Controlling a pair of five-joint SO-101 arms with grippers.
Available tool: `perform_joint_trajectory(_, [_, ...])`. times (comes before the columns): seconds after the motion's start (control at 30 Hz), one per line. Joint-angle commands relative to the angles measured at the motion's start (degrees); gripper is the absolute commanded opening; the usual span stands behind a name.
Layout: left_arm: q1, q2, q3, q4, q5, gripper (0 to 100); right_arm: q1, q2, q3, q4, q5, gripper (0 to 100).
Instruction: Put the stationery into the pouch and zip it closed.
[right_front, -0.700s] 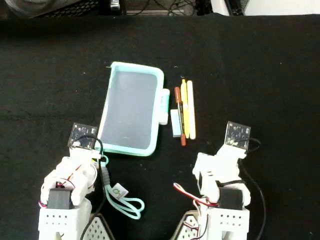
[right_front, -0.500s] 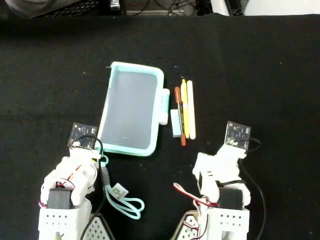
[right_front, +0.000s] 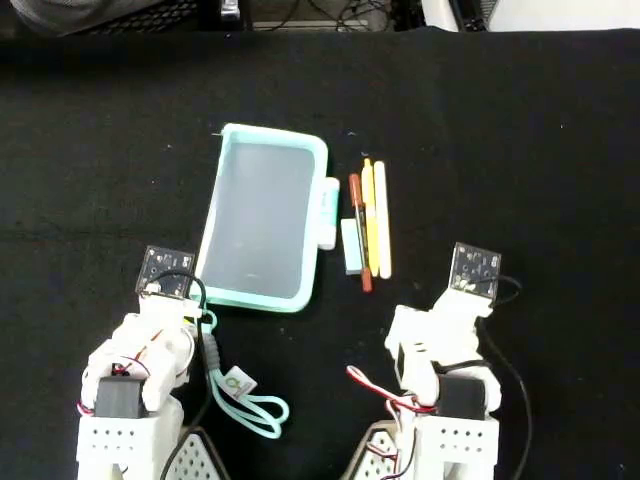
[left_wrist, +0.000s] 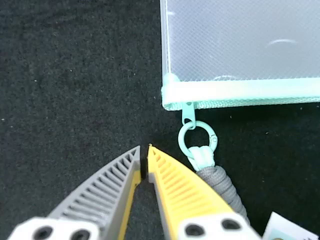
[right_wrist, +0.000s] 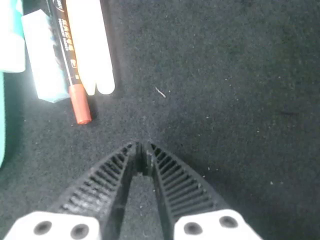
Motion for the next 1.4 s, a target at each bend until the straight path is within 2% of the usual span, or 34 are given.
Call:
perform_joint_trajectory(0.0, [0.4, -0.4, 0.9, 1.0, 0.3, 5, 0.7, -4.1, -0.5, 0.3, -0.6, 2.3])
perform_joint_trajectory(1.07, [0.3, -0.4, 0.9, 1.0, 0.3, 5, 0.7, -4.1, -0.5, 0.3, -0.7, 2.3])
perform_joint_trajectory(1.37, [0.3, -0.4, 0.9, 1.0, 0.3, 5, 0.7, -4.1, -0.5, 3.3, -0.7, 2.3])
